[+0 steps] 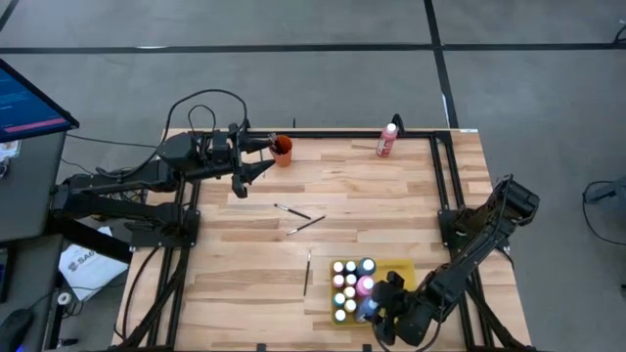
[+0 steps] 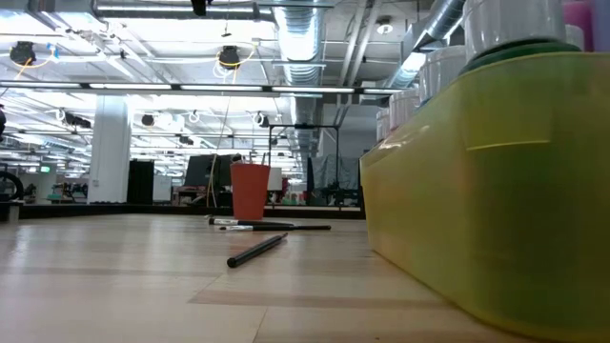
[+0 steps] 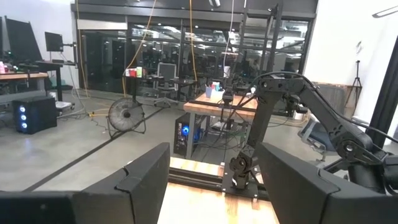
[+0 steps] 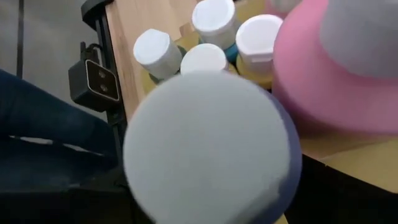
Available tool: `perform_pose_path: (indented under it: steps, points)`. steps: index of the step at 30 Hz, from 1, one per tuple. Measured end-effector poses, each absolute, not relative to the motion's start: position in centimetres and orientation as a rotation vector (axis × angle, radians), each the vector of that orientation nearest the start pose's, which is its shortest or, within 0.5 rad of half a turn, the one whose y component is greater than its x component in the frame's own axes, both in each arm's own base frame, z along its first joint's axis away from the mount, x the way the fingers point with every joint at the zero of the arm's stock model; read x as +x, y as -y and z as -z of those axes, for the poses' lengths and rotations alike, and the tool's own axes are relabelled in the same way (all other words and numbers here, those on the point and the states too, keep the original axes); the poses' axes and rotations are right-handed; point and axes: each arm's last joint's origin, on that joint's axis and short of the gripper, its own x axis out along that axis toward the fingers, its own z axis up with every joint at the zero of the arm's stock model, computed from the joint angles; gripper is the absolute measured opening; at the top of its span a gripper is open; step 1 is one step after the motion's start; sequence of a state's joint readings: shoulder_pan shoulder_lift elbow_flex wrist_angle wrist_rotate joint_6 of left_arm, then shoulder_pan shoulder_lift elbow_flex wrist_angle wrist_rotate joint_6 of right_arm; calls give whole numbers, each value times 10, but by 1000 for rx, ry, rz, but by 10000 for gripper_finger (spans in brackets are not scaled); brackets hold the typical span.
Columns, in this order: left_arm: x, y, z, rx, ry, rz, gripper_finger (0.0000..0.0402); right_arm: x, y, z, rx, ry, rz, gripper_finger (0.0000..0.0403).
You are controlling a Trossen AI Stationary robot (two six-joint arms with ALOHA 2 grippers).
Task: Pick & Place Paint Supplies
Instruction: Put the purple paint bottle into the yellow bin
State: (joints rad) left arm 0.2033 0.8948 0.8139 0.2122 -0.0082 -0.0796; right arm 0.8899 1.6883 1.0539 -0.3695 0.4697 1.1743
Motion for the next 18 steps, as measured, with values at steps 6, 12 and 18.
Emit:
perform_pose_path:
  steps: [6,12,18]
  points:
    - [194,-40,-364,-65,149,-205,238,223,-254,-193,500,-898,79,251]
    - [194,-40,-363,-65,145,-204,237,229,-250,-193,526,-923,71,251]
    - [194,-40,-363,-65,148,-204,237,235,-240,-194,500,-995,45,250]
